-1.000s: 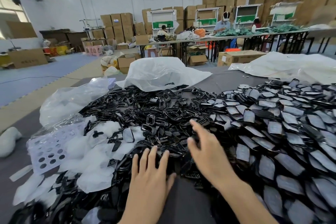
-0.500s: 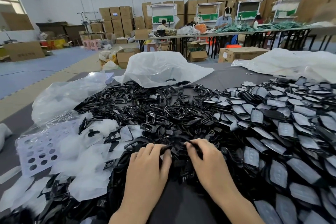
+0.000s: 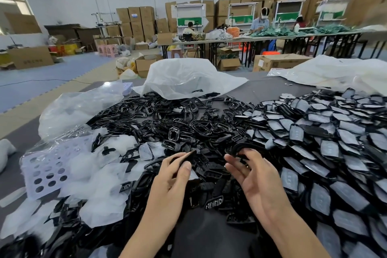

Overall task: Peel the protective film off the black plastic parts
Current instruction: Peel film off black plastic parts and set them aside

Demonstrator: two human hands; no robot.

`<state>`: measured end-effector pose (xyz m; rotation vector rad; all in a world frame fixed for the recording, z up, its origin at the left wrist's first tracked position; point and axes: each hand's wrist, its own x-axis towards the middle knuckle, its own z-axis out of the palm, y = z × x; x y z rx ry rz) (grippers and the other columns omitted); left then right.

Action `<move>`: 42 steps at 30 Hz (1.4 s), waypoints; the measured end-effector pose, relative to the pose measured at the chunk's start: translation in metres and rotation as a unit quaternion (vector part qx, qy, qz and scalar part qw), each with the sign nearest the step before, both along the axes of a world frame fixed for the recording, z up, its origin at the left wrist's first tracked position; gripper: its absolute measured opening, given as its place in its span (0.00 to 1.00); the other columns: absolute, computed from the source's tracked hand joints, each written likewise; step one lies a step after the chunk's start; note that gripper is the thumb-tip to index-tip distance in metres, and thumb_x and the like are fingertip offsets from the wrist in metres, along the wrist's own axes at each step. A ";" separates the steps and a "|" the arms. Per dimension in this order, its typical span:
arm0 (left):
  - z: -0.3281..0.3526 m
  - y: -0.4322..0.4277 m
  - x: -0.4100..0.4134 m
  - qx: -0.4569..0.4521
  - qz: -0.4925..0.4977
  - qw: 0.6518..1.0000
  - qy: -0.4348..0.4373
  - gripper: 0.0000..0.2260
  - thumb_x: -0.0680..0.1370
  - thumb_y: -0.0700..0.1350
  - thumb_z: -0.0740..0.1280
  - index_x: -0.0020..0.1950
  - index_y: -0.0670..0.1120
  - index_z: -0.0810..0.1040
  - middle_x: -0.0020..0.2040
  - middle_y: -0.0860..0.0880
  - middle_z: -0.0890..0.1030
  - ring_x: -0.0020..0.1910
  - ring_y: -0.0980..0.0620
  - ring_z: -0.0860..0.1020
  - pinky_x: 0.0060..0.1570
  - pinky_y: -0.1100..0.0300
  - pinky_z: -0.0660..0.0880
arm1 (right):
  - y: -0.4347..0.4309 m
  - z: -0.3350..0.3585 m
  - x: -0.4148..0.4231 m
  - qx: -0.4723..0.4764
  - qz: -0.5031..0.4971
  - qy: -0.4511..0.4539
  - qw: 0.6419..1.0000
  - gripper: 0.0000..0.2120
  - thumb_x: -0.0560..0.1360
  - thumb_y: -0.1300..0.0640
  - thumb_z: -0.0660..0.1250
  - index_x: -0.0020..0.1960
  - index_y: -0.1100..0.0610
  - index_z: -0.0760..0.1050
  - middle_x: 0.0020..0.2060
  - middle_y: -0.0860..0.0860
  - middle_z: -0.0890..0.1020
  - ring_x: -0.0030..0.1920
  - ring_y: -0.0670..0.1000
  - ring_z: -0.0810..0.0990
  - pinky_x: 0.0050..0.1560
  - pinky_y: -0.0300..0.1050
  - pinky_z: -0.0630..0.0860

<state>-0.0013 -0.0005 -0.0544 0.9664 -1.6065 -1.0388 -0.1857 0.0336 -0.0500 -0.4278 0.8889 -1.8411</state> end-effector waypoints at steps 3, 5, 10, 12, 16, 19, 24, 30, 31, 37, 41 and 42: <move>-0.002 -0.004 0.003 0.057 -0.005 0.998 0.040 0.09 0.76 0.58 0.66 0.53 0.65 0.84 0.61 0.62 0.81 0.56 0.60 0.81 0.58 0.62 0.74 | 0.003 0.001 -0.001 -0.005 0.018 -0.029 0.999 0.08 0.80 0.62 0.65 0.56 0.66 0.77 0.48 0.59 0.84 0.49 0.59 0.87 0.41 0.43 0.83; -0.005 -0.005 0.005 0.087 -0.030 0.994 0.062 0.11 0.75 0.63 0.69 0.56 0.65 0.83 0.59 0.60 0.83 0.58 0.58 0.81 0.61 0.59 0.73 | 0.003 0.001 0.000 0.003 0.020 -0.036 0.999 0.03 0.80 0.65 0.66 0.49 0.65 0.77 0.41 0.56 0.85 0.43 0.55 0.87 0.37 0.40 0.83; -0.005 -0.004 0.002 0.112 -0.075 0.986 0.099 0.12 0.78 0.56 0.67 0.57 0.55 0.85 0.57 0.48 0.85 0.60 0.51 0.82 0.63 0.54 0.76 | -0.003 -0.001 0.006 0.051 0.021 0.027 0.998 0.08 0.79 0.69 0.63 0.51 0.60 0.79 0.30 0.51 0.81 0.29 0.47 0.81 0.28 0.38 0.78; -0.005 -0.005 0.002 0.116 -0.068 0.985 0.105 0.12 0.80 0.54 0.64 0.56 0.54 0.86 0.57 0.49 0.85 0.61 0.51 0.81 0.64 0.54 0.72 | -0.004 -0.003 0.008 0.059 0.022 0.030 0.998 0.10 0.79 0.69 0.60 0.53 0.59 0.79 0.32 0.52 0.81 0.29 0.50 0.81 0.29 0.43 0.80; -0.003 -0.009 0.000 0.159 -0.055 0.978 0.121 0.21 0.85 0.44 0.55 0.48 0.51 0.88 0.52 0.47 0.86 0.58 0.47 0.82 0.56 0.57 0.73 | -0.001 -0.003 0.006 0.032 0.057 -0.035 0.997 0.12 0.80 0.68 0.55 0.58 0.61 0.74 0.33 0.56 0.80 0.38 0.59 0.86 0.38 0.52 0.84; -0.003 -0.006 -0.001 0.140 -0.036 0.982 0.118 0.17 0.85 0.46 0.57 0.50 0.52 0.87 0.52 0.47 0.86 0.54 0.50 0.83 0.58 0.52 0.75 | 0.002 -0.002 0.004 0.030 0.082 -0.051 0.995 0.12 0.80 0.68 0.59 0.60 0.60 0.75 0.36 0.55 0.84 0.41 0.57 0.87 0.37 0.47 0.83; -0.003 -0.003 0.000 0.098 -0.026 0.991 0.092 0.10 0.79 0.51 0.66 0.54 0.57 0.86 0.46 0.49 0.86 0.46 0.56 0.82 0.54 0.59 0.79 | 0.002 -0.004 0.008 0.042 0.085 0.051 0.994 0.15 0.77 0.68 0.68 0.62 0.57 0.75 0.49 0.54 0.88 0.40 0.47 0.86 0.31 0.36 0.78; 0.004 0.003 0.000 0.051 -0.017 0.996 0.067 0.09 0.78 0.46 0.69 0.53 0.60 0.85 0.42 0.49 0.86 0.41 0.58 0.82 0.46 0.70 0.76 | 0.001 -0.008 0.013 0.042 0.097 0.146 0.984 0.10 0.66 0.57 0.74 0.47 0.56 0.87 0.42 0.52 0.87 0.39 0.46 0.84 0.32 0.35 0.76; 0.005 0.005 -0.001 0.045 -0.016 0.997 0.065 0.10 0.79 0.44 0.70 0.52 0.59 0.85 0.42 0.50 0.86 0.41 0.59 0.82 0.45 0.71 0.76 | 0.001 -0.009 0.013 0.042 0.104 0.162 0.980 0.09 0.68 0.58 0.74 0.47 0.55 0.87 0.40 0.51 0.85 0.39 0.46 0.83 0.34 0.34 0.77; 0.005 0.010 -0.007 0.016 0.001 0.999 0.045 0.08 0.78 0.39 0.70 0.46 0.52 0.84 0.39 0.47 0.84 0.37 0.58 0.79 0.39 0.69 0.75 | 0.004 -0.012 0.017 0.045 0.100 0.250 0.962 0.13 0.75 0.67 0.73 0.57 0.57 0.78 0.38 0.54 0.86 0.39 0.54 0.87 0.34 0.39 0.80; 0.001 0.007 -0.009 0.028 0.024 0.999 0.038 0.05 0.77 0.39 0.71 0.47 0.49 0.83 0.46 0.53 0.84 0.41 0.58 0.81 0.44 0.61 0.79 | 0.005 -0.011 0.021 0.008 0.081 0.287 0.954 0.07 0.81 0.63 0.65 0.55 0.58 0.80 0.41 0.56 0.87 0.41 0.54 0.88 0.38 0.38 0.81; 0.000 0.006 -0.009 0.039 0.026 0.998 0.044 0.04 0.77 0.38 0.71 0.48 0.47 0.82 0.45 0.53 0.84 0.40 0.58 0.81 0.43 0.61 0.80 | 0.005 -0.011 0.022 -0.004 0.086 0.291 0.953 0.08 0.82 0.62 0.63 0.55 0.57 0.81 0.42 0.57 0.87 0.43 0.54 0.88 0.41 0.38 0.82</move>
